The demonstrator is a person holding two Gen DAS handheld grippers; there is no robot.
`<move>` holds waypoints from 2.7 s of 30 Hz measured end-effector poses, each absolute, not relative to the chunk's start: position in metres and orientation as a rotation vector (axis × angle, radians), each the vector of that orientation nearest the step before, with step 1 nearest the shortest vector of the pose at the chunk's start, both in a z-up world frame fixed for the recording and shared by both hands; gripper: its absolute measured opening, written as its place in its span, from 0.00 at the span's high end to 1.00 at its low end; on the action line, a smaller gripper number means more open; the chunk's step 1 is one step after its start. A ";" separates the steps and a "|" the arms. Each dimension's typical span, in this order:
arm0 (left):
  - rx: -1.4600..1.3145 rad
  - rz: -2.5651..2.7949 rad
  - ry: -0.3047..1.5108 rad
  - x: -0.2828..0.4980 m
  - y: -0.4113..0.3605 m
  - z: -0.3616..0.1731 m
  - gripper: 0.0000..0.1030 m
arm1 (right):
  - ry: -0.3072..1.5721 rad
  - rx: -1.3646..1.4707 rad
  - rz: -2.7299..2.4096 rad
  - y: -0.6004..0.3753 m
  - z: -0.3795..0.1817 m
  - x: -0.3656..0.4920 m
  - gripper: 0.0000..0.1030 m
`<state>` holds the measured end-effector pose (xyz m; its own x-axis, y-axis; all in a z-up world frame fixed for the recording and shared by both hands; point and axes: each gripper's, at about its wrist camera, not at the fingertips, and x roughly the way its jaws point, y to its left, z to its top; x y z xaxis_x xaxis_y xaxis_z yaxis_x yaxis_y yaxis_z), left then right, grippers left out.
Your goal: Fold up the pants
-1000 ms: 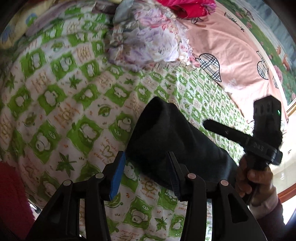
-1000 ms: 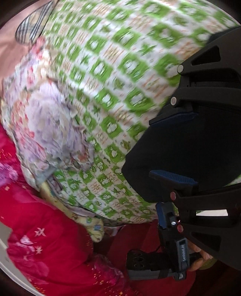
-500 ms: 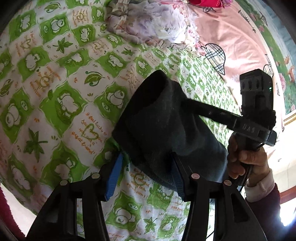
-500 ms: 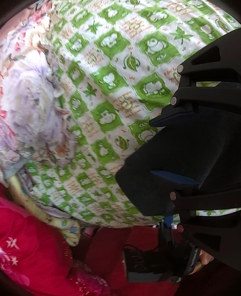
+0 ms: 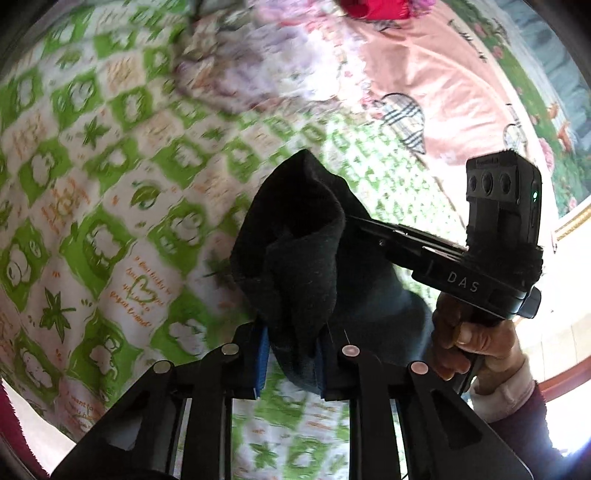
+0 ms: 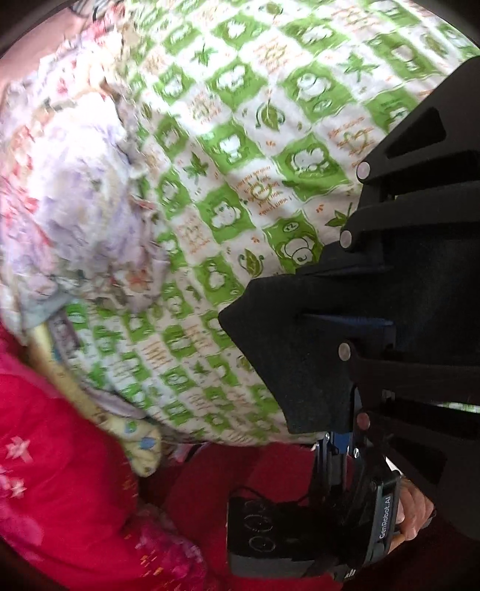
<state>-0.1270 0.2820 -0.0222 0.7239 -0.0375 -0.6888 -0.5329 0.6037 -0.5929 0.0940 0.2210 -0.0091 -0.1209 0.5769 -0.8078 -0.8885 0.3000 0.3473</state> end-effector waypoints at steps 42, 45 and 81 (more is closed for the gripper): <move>-0.437 -0.209 0.792 0.005 0.023 0.064 0.82 | 0.778 0.302 0.922 -0.119 0.058 0.079 0.89; -0.399 -0.227 0.809 0.012 0.005 0.061 0.82 | 0.775 0.325 0.886 -0.140 0.055 0.077 0.91; -0.236 -0.392 0.896 0.019 -0.058 0.022 0.45 | 0.791 0.328 0.279 -0.233 0.048 0.031 0.39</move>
<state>0.0191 -0.0581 0.0217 0.5604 -0.4264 -0.7100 0.2320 0.9038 -0.3596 0.0308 -0.2333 0.0484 0.6711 0.3637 -0.6460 -0.1215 0.9136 0.3881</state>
